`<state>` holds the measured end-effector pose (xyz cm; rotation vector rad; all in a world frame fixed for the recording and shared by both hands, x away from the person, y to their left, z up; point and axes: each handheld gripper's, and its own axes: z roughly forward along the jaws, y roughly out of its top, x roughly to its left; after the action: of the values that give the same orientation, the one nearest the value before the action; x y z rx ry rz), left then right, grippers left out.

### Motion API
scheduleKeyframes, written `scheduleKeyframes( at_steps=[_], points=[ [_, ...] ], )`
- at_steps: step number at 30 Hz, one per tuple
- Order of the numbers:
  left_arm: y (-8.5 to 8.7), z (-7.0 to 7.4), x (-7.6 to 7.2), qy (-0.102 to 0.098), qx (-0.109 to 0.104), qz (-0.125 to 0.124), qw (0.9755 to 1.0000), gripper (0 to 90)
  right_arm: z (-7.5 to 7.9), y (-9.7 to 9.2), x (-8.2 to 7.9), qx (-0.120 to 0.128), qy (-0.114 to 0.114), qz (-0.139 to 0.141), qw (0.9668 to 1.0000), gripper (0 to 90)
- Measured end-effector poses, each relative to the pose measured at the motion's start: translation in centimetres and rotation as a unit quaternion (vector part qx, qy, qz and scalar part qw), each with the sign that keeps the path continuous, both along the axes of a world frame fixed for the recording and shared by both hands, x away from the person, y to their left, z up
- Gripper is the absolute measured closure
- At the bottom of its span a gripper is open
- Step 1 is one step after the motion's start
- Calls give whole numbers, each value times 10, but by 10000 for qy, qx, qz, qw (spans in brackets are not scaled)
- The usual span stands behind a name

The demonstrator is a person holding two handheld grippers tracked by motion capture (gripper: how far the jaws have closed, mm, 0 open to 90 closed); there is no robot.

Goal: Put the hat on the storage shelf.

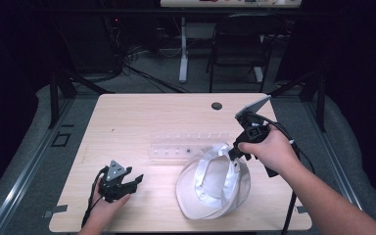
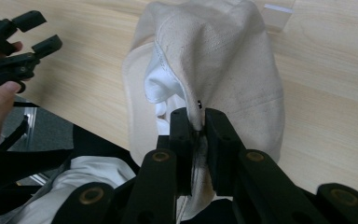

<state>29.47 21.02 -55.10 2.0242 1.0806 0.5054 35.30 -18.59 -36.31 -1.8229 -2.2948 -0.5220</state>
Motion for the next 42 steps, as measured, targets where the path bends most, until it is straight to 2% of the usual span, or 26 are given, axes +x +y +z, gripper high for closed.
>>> scheduleKeyframes(
  at_steps=[2, 7, 9, 10, 13, 16, 17, 25, 30, 32, 33, 35, 36, 37, 42],
  points=[
    [0, 0, 0, 2, -2, 2, 10000, 461, 3, -1, 0, 16, 59, 56, 10000, 818],
    [0, 0, 0, 7, 5, -6, 10000, 461, 11, -1, 0, 161, 44, -62, 9998, 818],
    [0, 0, 0, 8, 2, -5, 10000, 462, 15, -3, 0, 212, 108, 32, 9997, 819],
    [0, 0, 0, 9, 3, -6, 10000, 462, 15, -2, 0, 263, 75, -49, 9996, 818],
    [0, 0, 0, 3, 5, -9, 10000, 460, 21, -5, -1, 412, 172, 18, 9990, 819],
    [-1, 0, 0, 9, 7, -3, 10000, 459, 23, -6, -2, 498, 172, 7, 9986, 819],
    [-1, 0, 0, 3, 13, -9, 10000, 458, 26, -6, -3, 599, 169, -26, 9981, 819],
    [-3, 0, -1, -20, 66, -56, 10000, 454, 38, -7, -4, 616, 115, 15, 9980, 820],
    [-4, -1, -1, -25, 45, -64, 10000, 452, 45, -10, -2, 648, 102, -93, 9978, 820],
    [-3, -1, -1, -31, 62, -68, 10000, 452, 48, -17, 1, 838, 127, -265, 9960, 820],
    [-3, -1, -1, -31, 62, -68, 10000, 452, 48, -17, 1, 838, 127, -265, 9960, 820],
    [-3, -1, -1, -21, 44, -52, 10000, 452, 50, -24, 4, 992, 197, -268, 9945, 820],
    [-4, -1, -1, -20, 47, -59, 10000, 452, 50, -26, 5, 1162, 209, -398, 9922, 820],
    [-4, -1, -1, -20, 47, -59, 10000, 452, 50, -26, 5, 1162, 209, -398, 9922, 820],
    [-5, -1, -1, -18, 65, -70, 10000, 452, 52, -32, 7, 1582, 313, -533, 9855, 820]
  ],
)
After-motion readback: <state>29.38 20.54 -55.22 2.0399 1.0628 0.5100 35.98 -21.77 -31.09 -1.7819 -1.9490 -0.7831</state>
